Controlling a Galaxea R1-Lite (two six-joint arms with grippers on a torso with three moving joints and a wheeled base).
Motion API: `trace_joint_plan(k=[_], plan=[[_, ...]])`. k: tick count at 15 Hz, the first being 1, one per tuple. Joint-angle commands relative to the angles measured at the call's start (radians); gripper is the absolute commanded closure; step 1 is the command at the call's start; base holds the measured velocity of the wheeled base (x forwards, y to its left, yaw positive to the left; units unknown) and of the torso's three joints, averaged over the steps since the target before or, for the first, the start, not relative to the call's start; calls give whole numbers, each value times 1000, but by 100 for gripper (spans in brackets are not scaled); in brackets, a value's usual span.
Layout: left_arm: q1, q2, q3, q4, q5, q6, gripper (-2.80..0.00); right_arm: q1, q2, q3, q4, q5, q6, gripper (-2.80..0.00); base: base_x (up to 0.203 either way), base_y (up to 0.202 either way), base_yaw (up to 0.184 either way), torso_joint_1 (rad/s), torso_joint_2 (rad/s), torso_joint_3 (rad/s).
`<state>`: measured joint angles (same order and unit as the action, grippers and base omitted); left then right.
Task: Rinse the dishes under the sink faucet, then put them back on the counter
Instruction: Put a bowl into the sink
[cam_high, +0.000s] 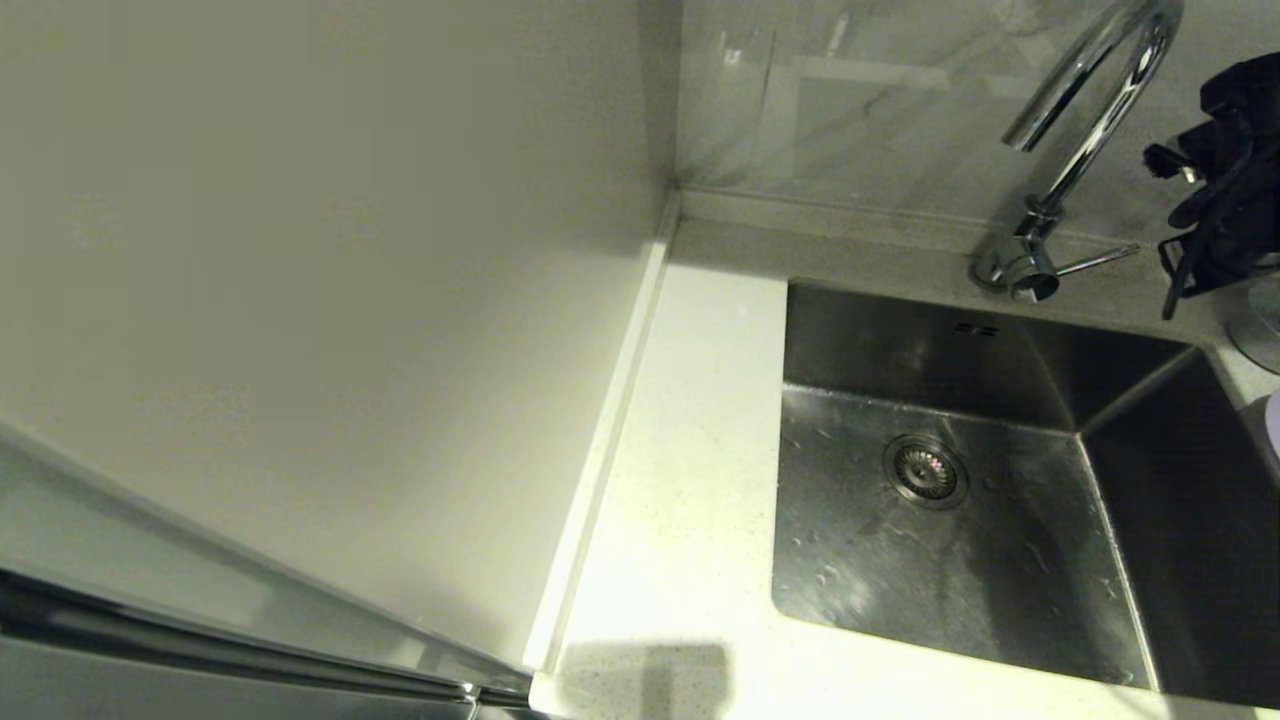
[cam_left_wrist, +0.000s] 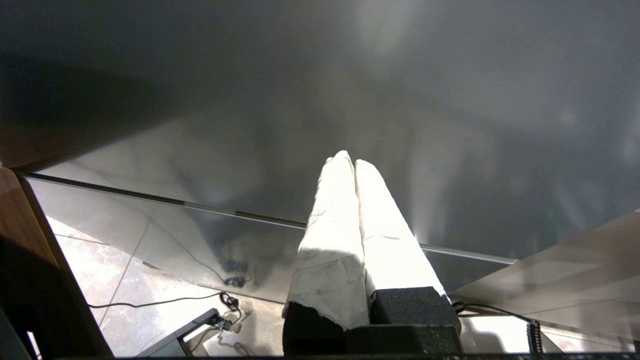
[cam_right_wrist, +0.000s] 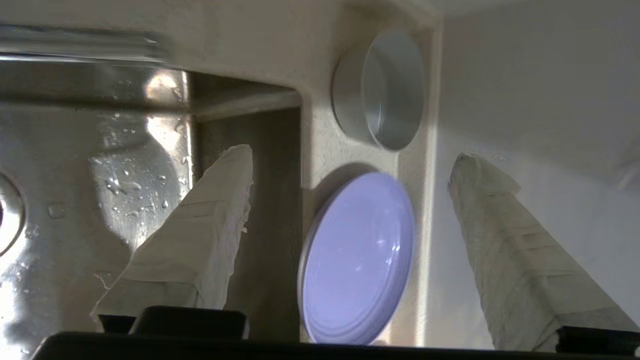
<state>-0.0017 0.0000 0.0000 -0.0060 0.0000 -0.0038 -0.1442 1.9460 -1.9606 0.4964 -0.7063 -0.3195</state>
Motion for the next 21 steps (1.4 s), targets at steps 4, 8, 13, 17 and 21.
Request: trace_joint_plan(k=[4,8,13,17,21], plan=[[0,0,3,0,0,-1,0,-147,-22,16,4,214,33,-280,0,0,0,0,0,0],[0,0,3,-2,0,-1,0,-275,-47,20,46,475,120,-280,0,0,0,0,0,0],[0,0,3,0,0,-1,0,-462,-25,-16,78,765,98,-280,0,0,0,0,0,0],[0,0,3,-2,0,-1,0,-482,50,-18,48,871,21,-280,0,0,0,0,0,0],[0,0,2,-1,0,-1,0,-562,159,-18,-4,988,-76,-280,0,0,0,0,0,0]])
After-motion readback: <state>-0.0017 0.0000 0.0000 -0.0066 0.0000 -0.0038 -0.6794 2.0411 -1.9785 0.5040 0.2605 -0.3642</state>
